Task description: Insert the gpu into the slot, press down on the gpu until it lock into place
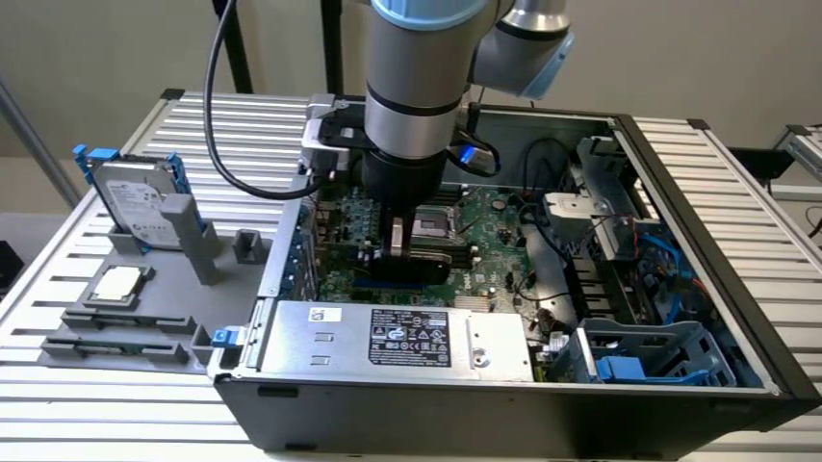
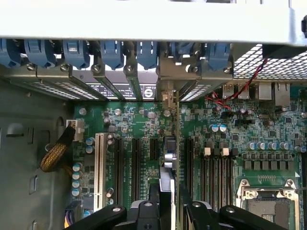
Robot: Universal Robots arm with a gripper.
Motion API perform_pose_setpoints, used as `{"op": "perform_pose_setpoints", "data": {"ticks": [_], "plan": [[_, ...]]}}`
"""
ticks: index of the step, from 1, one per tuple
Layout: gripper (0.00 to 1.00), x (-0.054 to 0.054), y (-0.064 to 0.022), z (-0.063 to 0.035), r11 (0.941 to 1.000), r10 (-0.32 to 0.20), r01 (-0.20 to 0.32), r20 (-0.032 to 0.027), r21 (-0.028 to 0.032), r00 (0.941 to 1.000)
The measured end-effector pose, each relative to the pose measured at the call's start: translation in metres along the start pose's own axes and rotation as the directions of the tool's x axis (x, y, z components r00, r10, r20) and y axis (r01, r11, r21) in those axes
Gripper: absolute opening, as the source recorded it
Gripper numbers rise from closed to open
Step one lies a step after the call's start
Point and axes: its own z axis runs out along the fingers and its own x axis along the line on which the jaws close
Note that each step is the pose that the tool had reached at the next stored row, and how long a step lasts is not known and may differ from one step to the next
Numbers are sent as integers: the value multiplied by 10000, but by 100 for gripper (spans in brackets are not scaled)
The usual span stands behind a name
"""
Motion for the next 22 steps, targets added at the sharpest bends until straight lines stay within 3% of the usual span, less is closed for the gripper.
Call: {"op": "perform_pose_setpoints", "data": {"ticks": [22], "plan": [[26, 1, -25, 20, 10000, 0, 0, -2, -23, 10000]]}}
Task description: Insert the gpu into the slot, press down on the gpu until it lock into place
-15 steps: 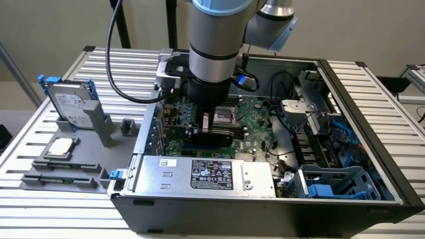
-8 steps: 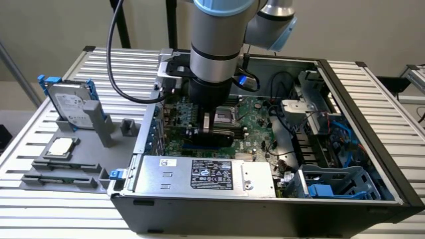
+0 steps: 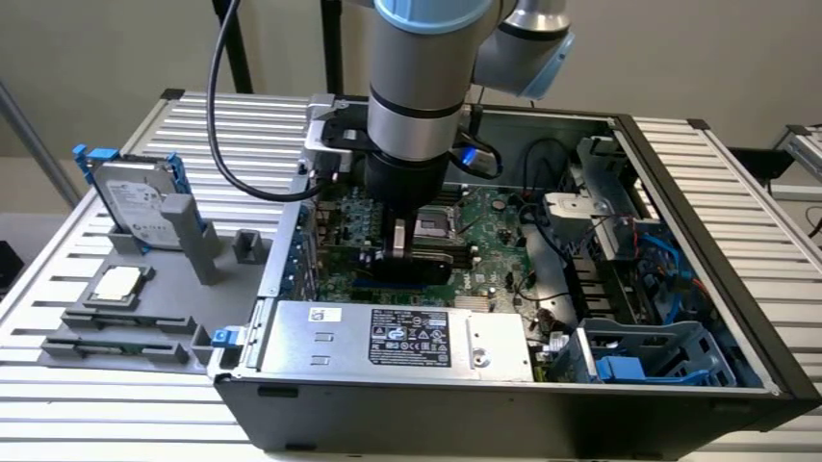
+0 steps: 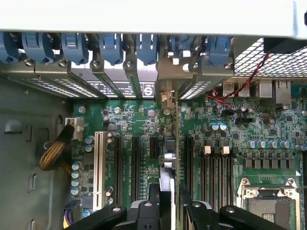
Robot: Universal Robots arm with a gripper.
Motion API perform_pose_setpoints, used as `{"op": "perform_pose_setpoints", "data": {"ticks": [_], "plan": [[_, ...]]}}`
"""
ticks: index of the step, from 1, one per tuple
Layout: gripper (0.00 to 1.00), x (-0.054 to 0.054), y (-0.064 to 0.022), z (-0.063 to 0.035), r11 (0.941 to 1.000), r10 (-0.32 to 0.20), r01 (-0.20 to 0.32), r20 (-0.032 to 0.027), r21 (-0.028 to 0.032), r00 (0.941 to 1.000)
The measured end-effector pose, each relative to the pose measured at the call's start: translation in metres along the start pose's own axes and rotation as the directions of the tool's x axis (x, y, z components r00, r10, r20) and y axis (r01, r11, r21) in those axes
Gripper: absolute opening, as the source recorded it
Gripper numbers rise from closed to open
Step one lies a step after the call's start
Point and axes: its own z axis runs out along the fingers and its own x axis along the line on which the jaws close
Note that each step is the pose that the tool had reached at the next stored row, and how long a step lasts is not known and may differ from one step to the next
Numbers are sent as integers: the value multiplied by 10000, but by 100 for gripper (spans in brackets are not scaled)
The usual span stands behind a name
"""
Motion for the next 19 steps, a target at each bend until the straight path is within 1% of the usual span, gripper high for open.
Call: {"op": "perform_pose_setpoints", "data": {"ticks": [2, 4, 6, 8, 15, 17, 19], "plan": [[26, 0, -1, 2, 10000, 1, -1, 1, -39, 10000], [26, 0, -1, 3, 9999, 4, -4, 5, -112, 10000], [26, 0, -1, 3, 9999, 6, -6, 4, -165, 10000], [26, 0, -3, 3, 9998, 7, -7, 1, -188, 10000], [26, 0, -14, 15, 9997, 8, -8, 5, -224, 10000], [26, 0, -16, 18, 9996, 8, -7, 15, -268, 10000], [26, -1, -18, 22, 9995, 8, -7, 34, -330, 10000]]}}
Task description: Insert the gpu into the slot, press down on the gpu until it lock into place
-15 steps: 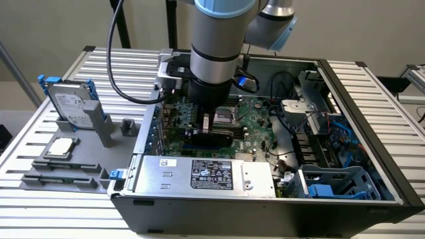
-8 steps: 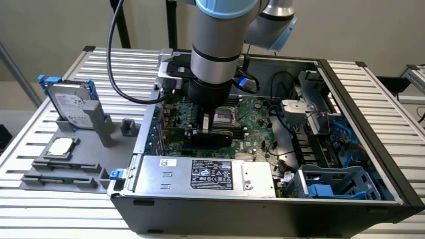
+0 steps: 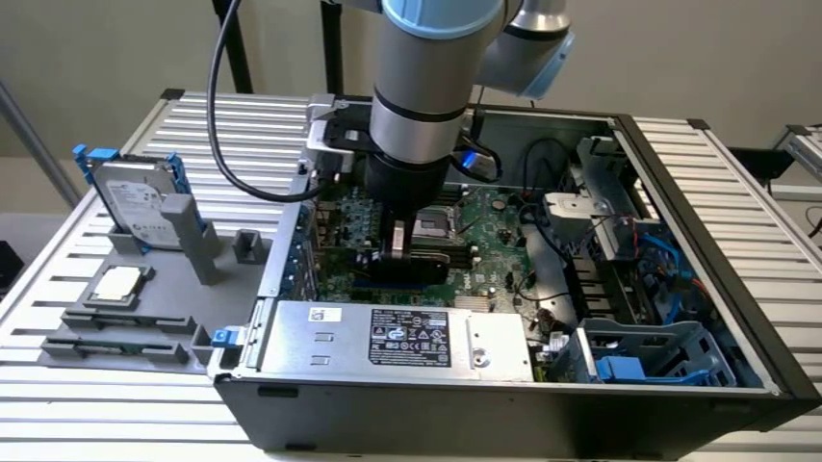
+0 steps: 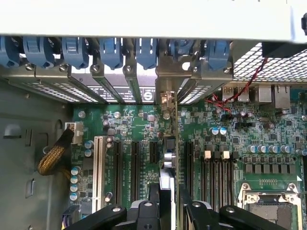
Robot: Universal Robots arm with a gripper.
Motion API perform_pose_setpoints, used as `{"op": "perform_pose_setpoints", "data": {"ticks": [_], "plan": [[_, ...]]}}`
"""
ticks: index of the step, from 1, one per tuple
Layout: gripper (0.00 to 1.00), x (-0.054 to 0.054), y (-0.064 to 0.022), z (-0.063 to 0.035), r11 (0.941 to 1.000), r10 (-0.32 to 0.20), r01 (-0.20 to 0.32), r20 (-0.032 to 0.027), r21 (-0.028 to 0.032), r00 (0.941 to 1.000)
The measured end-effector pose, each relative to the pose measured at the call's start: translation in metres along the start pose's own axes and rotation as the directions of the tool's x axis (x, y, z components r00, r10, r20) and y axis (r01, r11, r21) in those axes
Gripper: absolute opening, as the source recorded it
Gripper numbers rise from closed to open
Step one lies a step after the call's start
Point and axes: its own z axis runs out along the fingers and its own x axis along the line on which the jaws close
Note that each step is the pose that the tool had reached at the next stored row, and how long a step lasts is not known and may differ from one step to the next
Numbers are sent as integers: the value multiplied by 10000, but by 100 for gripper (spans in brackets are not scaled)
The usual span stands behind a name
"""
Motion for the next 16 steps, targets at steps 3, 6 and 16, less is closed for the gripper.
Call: {"op": "perform_pose_setpoints", "data": {"ticks": [3, 6, 16], "plan": [[26, 1, -2, -3, 10000, 2, -2, 16, -98, 10000], [26, 1, -11, -4, 9999, 3, -2, 38, -136, 10000], [26, 2, -45, 30, 9999, -1, 2, 86, -167, 10000]]}}
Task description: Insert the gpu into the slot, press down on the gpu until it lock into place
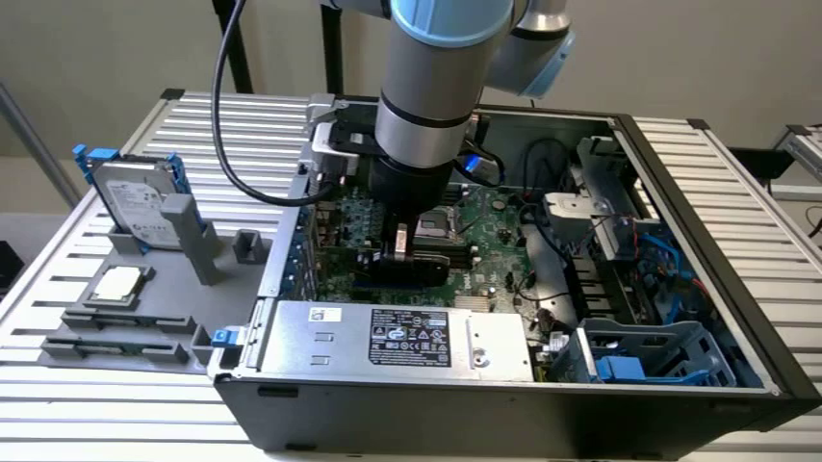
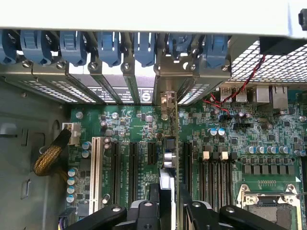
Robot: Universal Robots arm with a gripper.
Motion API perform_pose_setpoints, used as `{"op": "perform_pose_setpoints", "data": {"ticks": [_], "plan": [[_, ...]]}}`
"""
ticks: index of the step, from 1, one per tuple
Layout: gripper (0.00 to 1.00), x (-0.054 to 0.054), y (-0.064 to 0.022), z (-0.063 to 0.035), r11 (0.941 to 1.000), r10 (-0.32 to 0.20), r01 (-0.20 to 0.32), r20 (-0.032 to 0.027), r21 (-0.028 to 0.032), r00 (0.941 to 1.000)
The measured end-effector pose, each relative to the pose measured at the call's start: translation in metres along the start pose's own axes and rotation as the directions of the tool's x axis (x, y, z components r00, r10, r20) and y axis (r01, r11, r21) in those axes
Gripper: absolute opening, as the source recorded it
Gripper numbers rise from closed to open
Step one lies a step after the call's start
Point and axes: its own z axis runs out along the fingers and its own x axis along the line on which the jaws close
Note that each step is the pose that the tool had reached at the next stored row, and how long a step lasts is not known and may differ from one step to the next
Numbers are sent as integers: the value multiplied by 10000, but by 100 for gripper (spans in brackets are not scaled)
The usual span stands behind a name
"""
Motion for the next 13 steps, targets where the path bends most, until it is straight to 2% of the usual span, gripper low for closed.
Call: {"op": "perform_pose_setpoints", "data": {"ticks": [5, 13], "plan": [[26, 2, -1, 18, 10000, 2, -2, -8, -24, 10000], [26, 2, -4, 37, 10000, 1, -1, -4, -24, 10000]]}}
